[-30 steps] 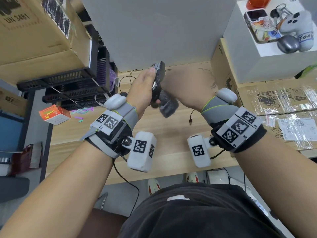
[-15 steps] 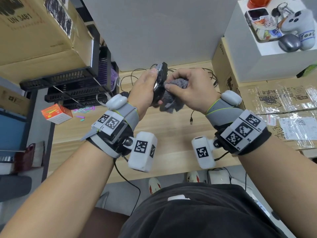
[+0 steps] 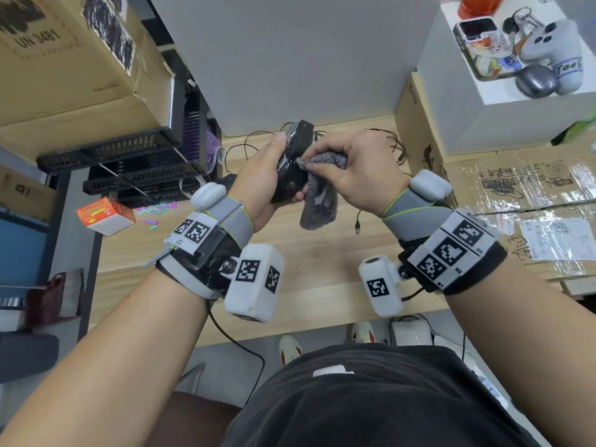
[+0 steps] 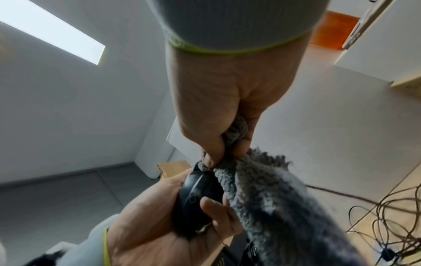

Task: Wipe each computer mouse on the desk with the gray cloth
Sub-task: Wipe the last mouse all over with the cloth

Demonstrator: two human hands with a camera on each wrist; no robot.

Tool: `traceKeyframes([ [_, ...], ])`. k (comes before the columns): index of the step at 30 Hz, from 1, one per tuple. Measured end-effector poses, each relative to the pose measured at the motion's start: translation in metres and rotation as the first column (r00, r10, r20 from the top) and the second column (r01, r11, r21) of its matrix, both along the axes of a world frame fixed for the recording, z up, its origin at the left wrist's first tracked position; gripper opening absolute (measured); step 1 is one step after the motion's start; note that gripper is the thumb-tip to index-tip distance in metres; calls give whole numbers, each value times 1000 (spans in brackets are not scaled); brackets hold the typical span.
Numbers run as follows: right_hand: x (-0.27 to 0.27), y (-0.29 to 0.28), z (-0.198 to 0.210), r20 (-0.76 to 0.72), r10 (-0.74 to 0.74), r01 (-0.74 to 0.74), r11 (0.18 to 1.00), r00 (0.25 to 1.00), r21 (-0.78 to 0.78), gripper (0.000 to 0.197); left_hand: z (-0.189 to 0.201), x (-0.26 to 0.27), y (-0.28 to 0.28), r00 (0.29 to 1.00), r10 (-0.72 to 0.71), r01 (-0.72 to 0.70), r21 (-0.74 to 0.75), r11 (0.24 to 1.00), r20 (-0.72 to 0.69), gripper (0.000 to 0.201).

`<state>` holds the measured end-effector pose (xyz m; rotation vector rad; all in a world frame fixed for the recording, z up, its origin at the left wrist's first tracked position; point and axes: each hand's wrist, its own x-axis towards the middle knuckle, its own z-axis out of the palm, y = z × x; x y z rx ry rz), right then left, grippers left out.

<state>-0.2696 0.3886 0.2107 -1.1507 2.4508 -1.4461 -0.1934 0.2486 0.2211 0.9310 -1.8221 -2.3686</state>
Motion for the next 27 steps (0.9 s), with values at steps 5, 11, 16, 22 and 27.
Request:
traceKeyframes([
  [5, -2, -1, -5, -139, -17, 35, 991, 990, 131, 9, -2, 2, 3, 1000, -4, 4, -34, 999, 14, 32],
  [11, 4, -8, 1, -161, 7, 8, 996, 987, 91, 7, -4, 0, 3, 1000, -14, 16, -79, 997, 27, 34],
  [16, -12, 4, -8, -153, -107, 143, 959, 982, 244, 7, 0, 1, 4, 1000, 11, -10, -31, 999, 23, 31],
  [22, 6, -3, -5, -90, -132, 125, 989, 987, -82, 9, -4, -7, 4, 998, 55, -55, 25, 998, 11, 37],
  [27, 29, -11, -24, -138, 75, -81, 996, 988, -37, 14, -3, -12, -3, 989, 143, -146, 169, 975, 31, 51],
])
